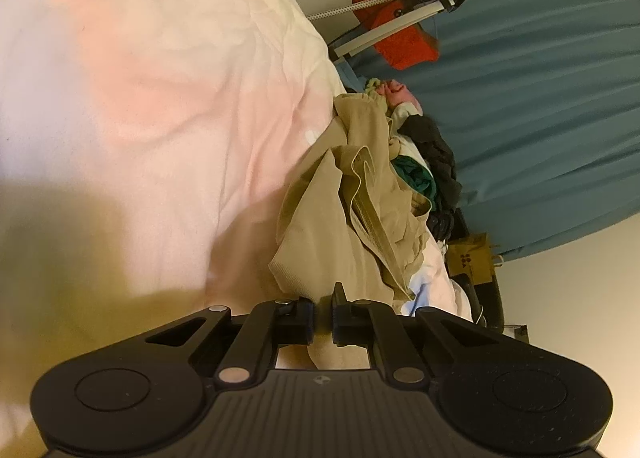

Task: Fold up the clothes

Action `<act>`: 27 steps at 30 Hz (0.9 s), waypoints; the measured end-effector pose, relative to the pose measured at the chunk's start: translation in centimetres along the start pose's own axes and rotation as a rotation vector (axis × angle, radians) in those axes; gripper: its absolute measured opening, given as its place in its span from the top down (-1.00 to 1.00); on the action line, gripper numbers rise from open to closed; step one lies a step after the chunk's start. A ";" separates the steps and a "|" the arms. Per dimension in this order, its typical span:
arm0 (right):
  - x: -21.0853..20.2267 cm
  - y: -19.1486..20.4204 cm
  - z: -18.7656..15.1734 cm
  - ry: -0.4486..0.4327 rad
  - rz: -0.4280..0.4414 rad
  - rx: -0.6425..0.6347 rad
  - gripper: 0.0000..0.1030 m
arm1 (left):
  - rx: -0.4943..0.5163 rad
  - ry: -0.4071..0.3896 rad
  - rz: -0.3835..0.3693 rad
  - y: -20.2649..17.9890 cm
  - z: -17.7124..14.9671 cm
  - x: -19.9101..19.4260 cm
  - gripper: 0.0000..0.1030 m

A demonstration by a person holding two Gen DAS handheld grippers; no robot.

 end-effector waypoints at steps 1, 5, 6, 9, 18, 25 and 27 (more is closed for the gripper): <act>-0.3 -0.1 0.3 -0.019 0.000 0.005 0.52 | 0.000 -0.001 -0.004 -0.1 0.0 0.0 0.85; -1.6 -0.1 1.0 -0.086 -0.003 0.000 0.62 | 0.007 -0.010 -0.021 -0.8 0.0 -0.4 0.85; -1.9 -0.1 1.1 -0.101 -0.004 -0.005 0.65 | 0.009 -0.013 -0.023 -0.8 0.0 -0.5 0.86; -2.3 0.1 1.6 -0.124 0.003 -0.033 0.72 | 0.009 -0.010 -0.021 -0.9 0.0 -0.4 0.86; -4.4 3.5 2.0 -0.163 0.020 -0.172 0.77 | 0.017 0.013 -0.076 -2.3 0.0 -2.5 0.88; -10.8 4.4 -1.0 -0.145 0.041 -0.222 0.77 | 0.073 -0.006 -0.136 -4.0 -2.5 -8.8 0.88; -13.5 4.3 -2.1 -0.144 0.065 -0.237 0.77 | 0.077 -0.007 -0.156 -4.1 -3.9 -11.1 0.88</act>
Point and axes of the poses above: each gripper's, at about its wrist camera, not at the fingertips, and x roughly the way its jaws point, y to its left, z to its top, the point moved 8 cm from there along x, roughly the way its jaws point, and after that the axes turned 8 degrees about x, right-handed, at the moved point
